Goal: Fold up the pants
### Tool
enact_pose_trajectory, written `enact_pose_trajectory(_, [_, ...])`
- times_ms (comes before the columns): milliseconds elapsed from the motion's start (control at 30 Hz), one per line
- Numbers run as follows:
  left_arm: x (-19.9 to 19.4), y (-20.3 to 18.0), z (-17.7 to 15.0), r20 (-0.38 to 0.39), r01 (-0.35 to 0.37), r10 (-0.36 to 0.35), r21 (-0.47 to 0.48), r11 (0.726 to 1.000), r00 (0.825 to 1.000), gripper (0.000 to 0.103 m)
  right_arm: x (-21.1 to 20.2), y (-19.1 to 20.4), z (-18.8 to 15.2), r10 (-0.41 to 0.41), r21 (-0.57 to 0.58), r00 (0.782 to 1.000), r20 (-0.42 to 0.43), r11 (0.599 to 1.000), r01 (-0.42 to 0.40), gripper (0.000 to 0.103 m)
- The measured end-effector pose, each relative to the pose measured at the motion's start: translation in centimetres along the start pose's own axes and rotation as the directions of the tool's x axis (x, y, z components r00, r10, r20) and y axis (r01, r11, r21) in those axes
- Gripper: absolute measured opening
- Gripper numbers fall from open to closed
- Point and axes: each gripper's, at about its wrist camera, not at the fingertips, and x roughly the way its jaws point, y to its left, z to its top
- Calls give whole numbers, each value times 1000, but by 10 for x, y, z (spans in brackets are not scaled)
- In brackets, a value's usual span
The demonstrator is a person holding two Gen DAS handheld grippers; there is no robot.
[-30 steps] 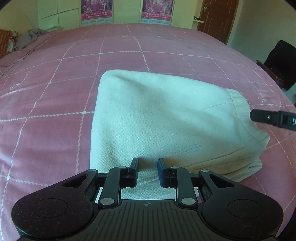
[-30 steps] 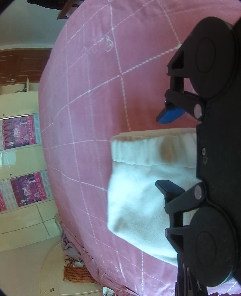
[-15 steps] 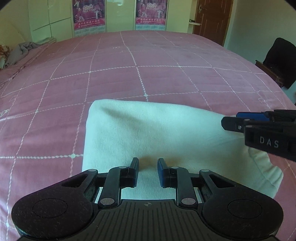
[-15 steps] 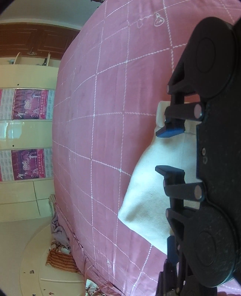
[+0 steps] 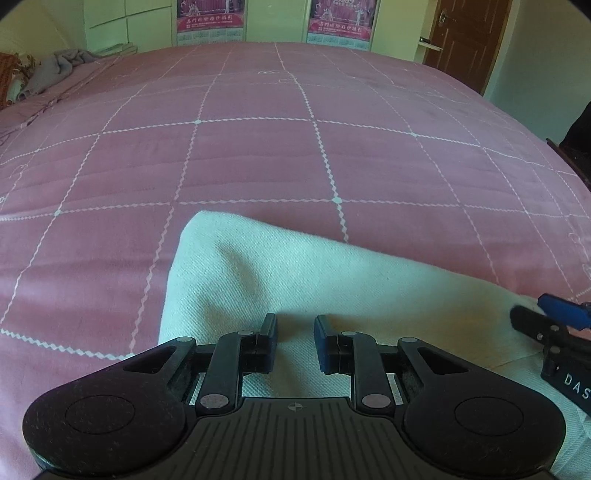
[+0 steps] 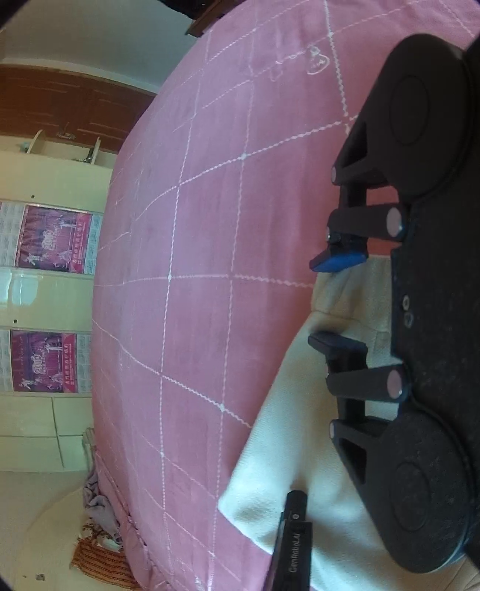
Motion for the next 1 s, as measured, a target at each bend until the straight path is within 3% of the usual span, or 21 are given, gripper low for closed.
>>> enact_pose_trajectory(200, [16,8,13,-10,-3,2,-64,998,1000,22,22,-11,-7,12,56,999,-30,998,-10,41])
enact_pose_trajectory(400, [8,-5,6,-22,-45,44,-11,999,999,22,23,-8,-9,0,53,1000,-31,999,1,42])
enact_pose_trajectory(467, [-1,-9,-4,-35,-45,46,28,999,998,22,23,-7,-6,-3,40,999,-48,999,5,43])
enact_pose_trajectory(667, [-48,-19,-48,31,-56,53,129,990,998,22,8,-4,-4,-6,31,998,-67,999,8,44])
enact_pose_trajectory(800, [-75,-20,-68,58,-43,36,140,989,998,22,-22,-3,-2,45,56,998,-39,997,-43,44])
enact_pose_trajectory(900, [-86,-21,-79,45,-12,7,113,994,999,22,-45,9,-10,75,-6,997,-9,997,-75,43])
enact_pose_trajectory(1000, [-95,-24,-93,40,3,-8,120,993,999,22,-54,23,-31,70,-84,997,-35,994,-73,43])
